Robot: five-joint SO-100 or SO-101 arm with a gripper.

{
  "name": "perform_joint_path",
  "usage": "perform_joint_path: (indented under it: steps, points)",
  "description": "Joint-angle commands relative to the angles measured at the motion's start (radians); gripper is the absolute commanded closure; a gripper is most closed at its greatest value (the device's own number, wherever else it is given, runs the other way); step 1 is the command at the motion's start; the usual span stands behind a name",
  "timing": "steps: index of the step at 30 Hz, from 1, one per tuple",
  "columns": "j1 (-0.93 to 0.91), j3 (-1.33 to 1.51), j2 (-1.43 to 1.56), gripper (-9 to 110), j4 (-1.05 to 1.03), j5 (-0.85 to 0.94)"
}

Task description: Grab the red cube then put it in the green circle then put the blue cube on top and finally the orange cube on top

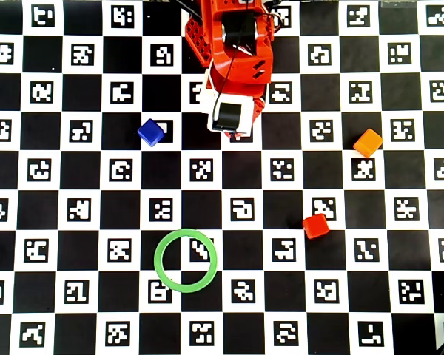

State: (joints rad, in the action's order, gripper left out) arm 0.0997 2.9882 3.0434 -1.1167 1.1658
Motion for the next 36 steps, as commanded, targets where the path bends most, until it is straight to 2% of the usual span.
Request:
perform_joint_path:
  steps: [1,6,10,17,29,36]
  points:
    - [0.018,-0.307,-0.213,107,0.002,-0.106]
    - [0.048,-0.607,-0.454,107,-0.094,-0.314]
    - [0.094,-0.813,-0.598,98,-0.181,-0.523]
    - [0.170,-1.124,-0.822,89,-0.344,-0.848]
    - [0.328,-1.674,-1.244,79,-0.525,-1.055]
    - [0.402,-1.838,-1.437,64,-0.531,-1.210]
